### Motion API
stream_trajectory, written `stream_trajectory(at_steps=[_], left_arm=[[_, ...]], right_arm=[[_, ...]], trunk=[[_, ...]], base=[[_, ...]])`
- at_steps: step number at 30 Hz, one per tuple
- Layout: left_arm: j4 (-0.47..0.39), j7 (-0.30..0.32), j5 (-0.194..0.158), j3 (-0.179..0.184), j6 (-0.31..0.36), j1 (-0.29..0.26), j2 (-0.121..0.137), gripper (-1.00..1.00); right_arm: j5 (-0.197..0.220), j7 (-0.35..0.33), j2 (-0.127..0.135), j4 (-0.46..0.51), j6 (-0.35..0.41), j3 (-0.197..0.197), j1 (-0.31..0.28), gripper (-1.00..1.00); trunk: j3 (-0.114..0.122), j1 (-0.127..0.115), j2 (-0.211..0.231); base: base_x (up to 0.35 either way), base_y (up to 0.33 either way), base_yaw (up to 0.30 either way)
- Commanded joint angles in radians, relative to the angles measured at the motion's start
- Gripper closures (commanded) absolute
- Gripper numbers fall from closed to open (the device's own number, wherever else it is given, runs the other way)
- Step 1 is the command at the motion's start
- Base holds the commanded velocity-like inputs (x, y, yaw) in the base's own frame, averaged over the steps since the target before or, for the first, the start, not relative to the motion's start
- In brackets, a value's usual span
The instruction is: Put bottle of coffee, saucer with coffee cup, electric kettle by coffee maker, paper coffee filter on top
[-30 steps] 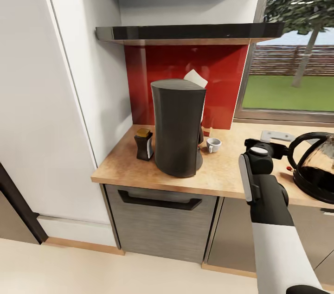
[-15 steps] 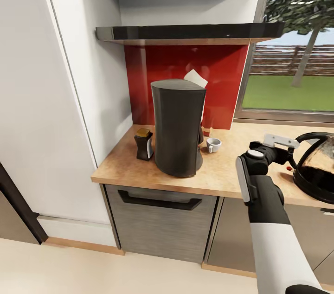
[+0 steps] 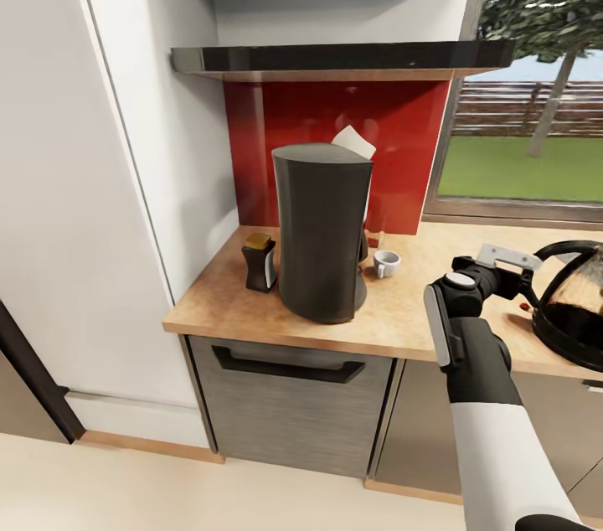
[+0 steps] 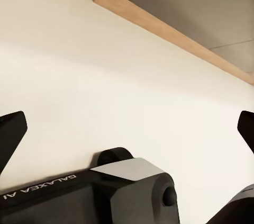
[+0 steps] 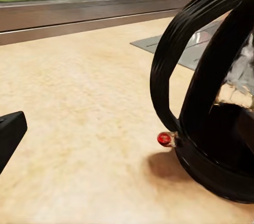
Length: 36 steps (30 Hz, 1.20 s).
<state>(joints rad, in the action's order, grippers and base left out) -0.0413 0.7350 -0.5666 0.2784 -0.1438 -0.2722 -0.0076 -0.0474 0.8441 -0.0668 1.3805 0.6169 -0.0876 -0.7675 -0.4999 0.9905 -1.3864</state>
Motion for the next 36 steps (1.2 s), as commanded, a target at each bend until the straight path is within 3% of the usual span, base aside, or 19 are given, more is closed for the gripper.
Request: stream_trajectory(at_steps=[1,36], left_arm=[[0.001,0.001,-0.006,0.008,-0.008,-0.001,0.0,-1.0],[0.001,0.001,-0.006,0.008,-0.008,-0.001,0.003,-1.0]], right_arm=[[-0.005,0.0,-0.001,0.0,0.008,-0.001,-0.001,-1.0],[-0.006,0.002,0.0,-0.024,0.006,-0.003,0.0,-1.0]], trunk=[[-0.001,0.0,-0.001],[-0.001,0.0,-0.001]], base=[[0.015,0.0,0.0],[0.054,-0.03,0.0]])
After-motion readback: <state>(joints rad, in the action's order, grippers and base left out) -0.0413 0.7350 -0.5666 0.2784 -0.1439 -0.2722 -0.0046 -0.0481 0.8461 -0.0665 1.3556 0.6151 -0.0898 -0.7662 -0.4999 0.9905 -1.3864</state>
